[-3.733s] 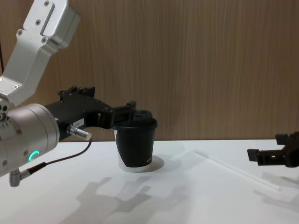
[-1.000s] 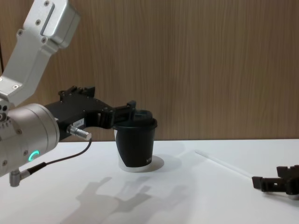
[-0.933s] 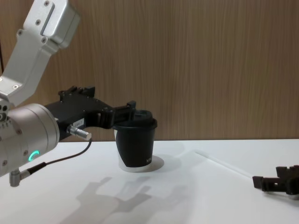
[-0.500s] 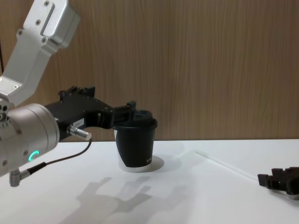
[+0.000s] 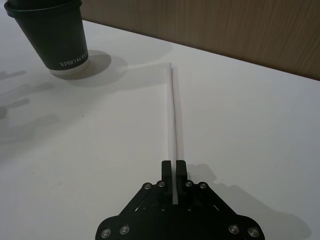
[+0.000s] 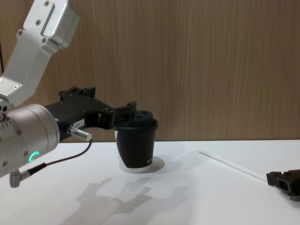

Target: Pick up the straw with one hand, pass it to the other hand, and insert it into the cup.

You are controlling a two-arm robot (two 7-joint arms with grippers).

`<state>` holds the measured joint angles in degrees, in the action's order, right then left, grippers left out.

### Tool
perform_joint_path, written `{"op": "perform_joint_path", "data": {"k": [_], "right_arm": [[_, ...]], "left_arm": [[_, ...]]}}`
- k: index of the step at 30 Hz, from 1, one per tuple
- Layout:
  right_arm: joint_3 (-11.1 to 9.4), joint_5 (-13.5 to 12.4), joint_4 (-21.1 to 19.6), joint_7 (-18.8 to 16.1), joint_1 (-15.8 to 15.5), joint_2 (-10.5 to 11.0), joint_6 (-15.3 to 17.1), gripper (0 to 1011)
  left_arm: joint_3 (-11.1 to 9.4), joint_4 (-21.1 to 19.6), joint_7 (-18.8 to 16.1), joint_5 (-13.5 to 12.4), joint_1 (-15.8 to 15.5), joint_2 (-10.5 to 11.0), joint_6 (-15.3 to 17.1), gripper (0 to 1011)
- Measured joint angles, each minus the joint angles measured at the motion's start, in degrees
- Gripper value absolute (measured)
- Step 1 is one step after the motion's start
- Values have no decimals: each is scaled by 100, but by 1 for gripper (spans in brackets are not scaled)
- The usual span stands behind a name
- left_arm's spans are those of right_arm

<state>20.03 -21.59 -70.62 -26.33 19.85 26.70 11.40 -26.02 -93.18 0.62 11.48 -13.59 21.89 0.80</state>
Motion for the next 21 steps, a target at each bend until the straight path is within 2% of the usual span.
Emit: {"op": "perform_joint_path", "data": {"k": [8,21], "right_arm": [[-1,0,0,0,0,0,0,11],[-1,1,0,1,0,0,0,3]], "left_arm": [[0,0,0,0,0,0,0,1000],[0,0,0,0,0,0,0,1000]]}}
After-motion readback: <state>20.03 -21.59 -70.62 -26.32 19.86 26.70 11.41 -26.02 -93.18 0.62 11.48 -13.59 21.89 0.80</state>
